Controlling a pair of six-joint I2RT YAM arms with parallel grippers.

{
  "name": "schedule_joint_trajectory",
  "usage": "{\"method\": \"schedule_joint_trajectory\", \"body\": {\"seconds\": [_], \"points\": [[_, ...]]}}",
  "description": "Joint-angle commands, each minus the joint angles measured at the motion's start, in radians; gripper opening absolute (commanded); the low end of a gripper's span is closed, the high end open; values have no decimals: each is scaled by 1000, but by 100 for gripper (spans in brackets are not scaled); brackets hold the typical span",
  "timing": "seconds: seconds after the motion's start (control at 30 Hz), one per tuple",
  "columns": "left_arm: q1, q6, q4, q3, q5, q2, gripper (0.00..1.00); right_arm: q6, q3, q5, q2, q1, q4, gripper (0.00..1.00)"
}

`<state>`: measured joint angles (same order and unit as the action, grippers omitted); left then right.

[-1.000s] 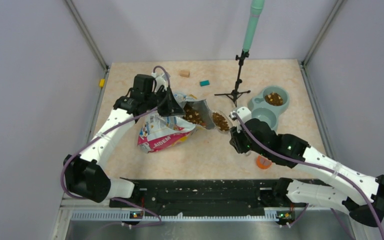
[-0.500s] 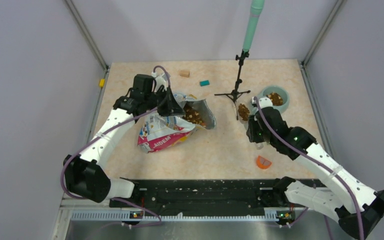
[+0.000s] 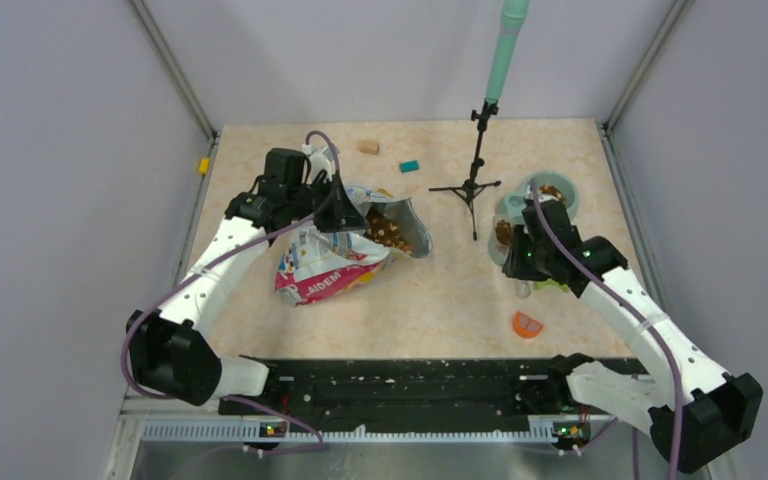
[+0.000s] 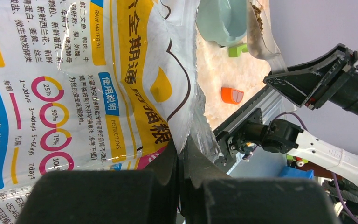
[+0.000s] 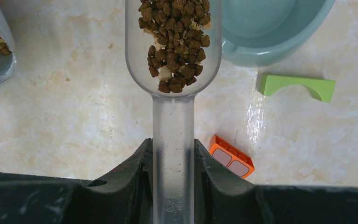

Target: Serve the pet food

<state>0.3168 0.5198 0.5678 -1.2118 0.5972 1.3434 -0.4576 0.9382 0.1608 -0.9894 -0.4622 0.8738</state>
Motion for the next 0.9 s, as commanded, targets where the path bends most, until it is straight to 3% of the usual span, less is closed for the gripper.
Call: {"method": "schedule_joint_trajectory", "body": {"seconds": [0.0, 0.87], "points": [[-16, -24, -85, -7, 18, -44, 0, -60, 32, -84, -31, 93, 22, 0], [-18, -12, -80, 31, -3, -83, 0, -178, 103, -599, -274, 532, 50, 0]]}}
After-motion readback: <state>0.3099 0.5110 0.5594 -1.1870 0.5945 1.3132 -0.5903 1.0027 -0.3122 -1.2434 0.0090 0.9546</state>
